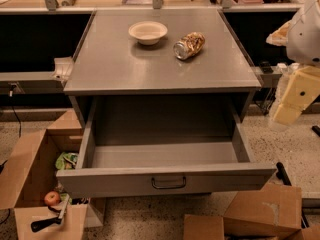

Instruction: Close top drawer

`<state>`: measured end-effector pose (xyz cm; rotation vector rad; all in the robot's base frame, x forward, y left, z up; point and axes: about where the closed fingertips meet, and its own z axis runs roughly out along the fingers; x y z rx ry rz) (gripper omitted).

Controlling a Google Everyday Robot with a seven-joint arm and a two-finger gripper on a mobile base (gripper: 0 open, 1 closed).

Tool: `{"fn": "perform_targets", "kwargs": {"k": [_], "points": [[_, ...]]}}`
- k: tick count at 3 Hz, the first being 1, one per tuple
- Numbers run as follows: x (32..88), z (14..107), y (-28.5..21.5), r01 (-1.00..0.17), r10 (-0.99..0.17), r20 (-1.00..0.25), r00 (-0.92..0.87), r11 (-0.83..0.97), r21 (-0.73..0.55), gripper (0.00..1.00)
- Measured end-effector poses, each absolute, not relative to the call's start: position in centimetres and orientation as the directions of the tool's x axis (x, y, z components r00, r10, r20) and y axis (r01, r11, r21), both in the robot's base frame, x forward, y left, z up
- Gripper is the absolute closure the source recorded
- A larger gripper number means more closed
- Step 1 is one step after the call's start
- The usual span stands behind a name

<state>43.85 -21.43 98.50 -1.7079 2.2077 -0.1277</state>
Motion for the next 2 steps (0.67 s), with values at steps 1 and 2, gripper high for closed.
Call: {"fn": "perform_targets", "kwargs": {"k": [1,2], "points": [[43.8,98.5,-21.4,-0.921,-0.953,-0.215,-0.215,0.271,-0.278,0.00],[43.6,96.9,-21.3,-0.925,-0.947,-0.211,-0.243,0.292,-0.243,0.00]]}}
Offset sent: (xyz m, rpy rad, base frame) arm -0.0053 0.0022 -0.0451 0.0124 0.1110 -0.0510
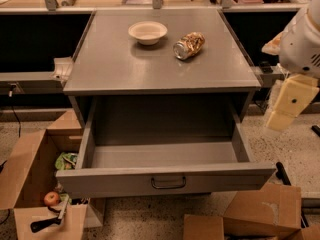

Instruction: Close top drawer

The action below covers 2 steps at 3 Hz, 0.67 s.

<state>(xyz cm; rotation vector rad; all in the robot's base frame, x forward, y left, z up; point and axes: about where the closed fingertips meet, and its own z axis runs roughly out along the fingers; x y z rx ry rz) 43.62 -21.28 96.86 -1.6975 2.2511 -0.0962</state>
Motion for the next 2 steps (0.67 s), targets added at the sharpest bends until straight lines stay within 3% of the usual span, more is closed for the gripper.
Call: {"fn": "perform_targets", "kwargs": {"k": [2], "points": [[40.3,86.9,-19.7,-0.913,-0.899,-0.228,-0.375,0.400,-0.077,0.00]]}}
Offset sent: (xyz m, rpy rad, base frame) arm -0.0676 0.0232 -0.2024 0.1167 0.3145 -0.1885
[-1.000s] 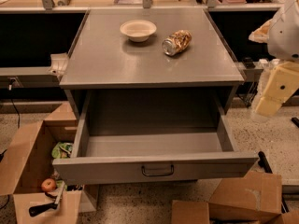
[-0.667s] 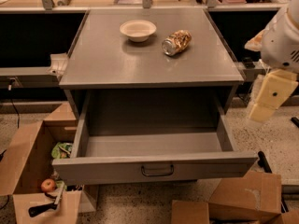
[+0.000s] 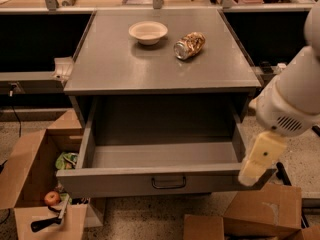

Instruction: Close top drawer

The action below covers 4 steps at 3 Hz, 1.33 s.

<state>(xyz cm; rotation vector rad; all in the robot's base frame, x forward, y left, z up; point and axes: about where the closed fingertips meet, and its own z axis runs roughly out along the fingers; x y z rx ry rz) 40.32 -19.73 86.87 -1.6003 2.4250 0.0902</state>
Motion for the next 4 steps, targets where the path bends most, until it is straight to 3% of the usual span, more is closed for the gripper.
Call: {"fn": "perform_targets", "kwargs": {"k": [2,3,4], "points": [[34.8,70.2,-21.8,-0.812,-0.791,-0.186,-0.583,0.578,0.085,0.50],[34.5,69.5,-21.8,-0.808,-0.788,-0.185,-0.588,0.583,0.087,0.81],[34.5,69.5,-21.8,-0.808,-0.788,-0.185,-0.588,0.583,0.087,1.00]]}}
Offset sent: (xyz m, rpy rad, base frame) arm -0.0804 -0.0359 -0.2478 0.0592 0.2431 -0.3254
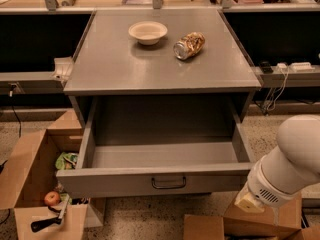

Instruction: Close top drawer

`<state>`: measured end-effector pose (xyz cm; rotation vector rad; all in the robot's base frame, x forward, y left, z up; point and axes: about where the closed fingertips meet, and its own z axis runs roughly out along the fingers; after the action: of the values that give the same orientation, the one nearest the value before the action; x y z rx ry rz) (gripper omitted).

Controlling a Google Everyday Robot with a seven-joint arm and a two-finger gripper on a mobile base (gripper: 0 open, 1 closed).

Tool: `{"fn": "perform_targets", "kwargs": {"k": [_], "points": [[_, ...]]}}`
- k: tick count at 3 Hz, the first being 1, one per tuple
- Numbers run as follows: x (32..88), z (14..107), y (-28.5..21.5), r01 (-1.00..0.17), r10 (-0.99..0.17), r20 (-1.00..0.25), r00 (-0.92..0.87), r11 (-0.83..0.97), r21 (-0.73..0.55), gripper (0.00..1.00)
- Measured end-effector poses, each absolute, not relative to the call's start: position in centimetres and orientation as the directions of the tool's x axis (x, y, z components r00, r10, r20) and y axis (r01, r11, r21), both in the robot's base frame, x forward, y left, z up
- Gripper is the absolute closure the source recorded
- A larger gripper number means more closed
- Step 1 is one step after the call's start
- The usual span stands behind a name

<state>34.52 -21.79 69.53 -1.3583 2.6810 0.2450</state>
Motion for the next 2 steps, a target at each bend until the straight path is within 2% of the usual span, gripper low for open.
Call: {"fn": "perform_targets", "kwargs": {"k": [2], "points": [[39.4,62.3,-21.5,-0.690,-0.661,-0.239,-0.712,0.721,0.062,1.00]]}}
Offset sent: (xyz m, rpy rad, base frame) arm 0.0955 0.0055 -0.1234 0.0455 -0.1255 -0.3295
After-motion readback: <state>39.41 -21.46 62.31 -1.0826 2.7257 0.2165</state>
